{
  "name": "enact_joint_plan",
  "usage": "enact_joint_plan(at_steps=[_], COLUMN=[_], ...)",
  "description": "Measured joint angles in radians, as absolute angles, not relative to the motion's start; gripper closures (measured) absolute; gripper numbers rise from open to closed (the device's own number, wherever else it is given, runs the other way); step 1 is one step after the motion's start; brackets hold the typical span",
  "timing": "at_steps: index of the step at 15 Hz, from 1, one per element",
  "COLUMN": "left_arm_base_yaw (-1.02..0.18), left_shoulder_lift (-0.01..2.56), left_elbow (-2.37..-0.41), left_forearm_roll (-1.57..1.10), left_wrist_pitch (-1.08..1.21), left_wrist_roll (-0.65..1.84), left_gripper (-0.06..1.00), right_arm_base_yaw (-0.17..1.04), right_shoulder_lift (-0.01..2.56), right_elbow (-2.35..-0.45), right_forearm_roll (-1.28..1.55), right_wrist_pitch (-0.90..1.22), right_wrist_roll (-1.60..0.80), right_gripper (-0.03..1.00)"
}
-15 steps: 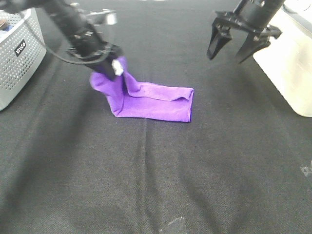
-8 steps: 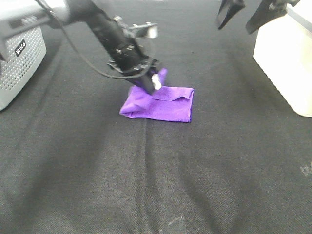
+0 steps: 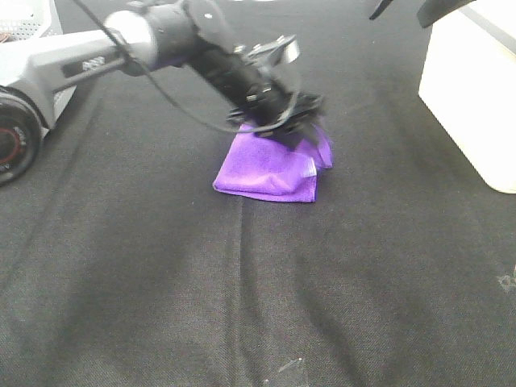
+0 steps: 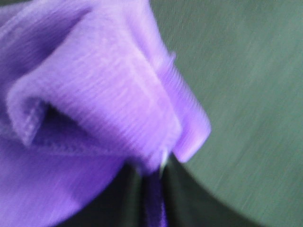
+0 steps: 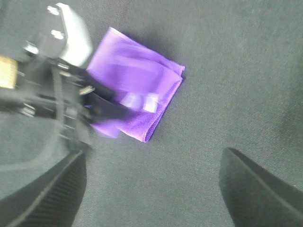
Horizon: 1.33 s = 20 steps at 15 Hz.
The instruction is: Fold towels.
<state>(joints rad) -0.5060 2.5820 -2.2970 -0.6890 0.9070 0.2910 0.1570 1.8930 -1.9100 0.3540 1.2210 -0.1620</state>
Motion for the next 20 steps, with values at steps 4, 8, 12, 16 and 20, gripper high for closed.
enact_joint_plan(at_steps=[4,8,12,16,20], left_arm_base_yaw=[-0.535,-0.507,-0.433,-0.321,-0.152], left_shoulder_lift=[2.582,2.582,2.563,2.449,2.285], left_elbow=[-2.299,-2.421,-2.608,-2.637,-2.507], left_forearm_roll=[-0.758,-0.558,-0.302,-0.119,-0.059], left_wrist_pitch=[0.856,1.053,1.206,1.209,1.212], left_wrist_roll=[0.291,0.286,0.134,0.037,0.024], left_gripper=[0.31,0.30,0.29,0.29,0.29], right_arm_base_yaw=[0.157,0.157,0.149,0.035,-0.041], right_shoulder_lift=[1.878,1.855,1.790,1.743,1.636], right_elbow=[-1.910,-1.910,-1.910,-1.857,-1.711], right_forearm_roll=[0.354,0.305,0.144,0.191,0.170], right_wrist_pitch=[1.221,1.222,1.223,1.223,1.221], right_wrist_roll=[-0.162,-0.151,-0.084,-0.068,-0.069], right_gripper=[0.22,0.22,0.22,0.22,0.22])
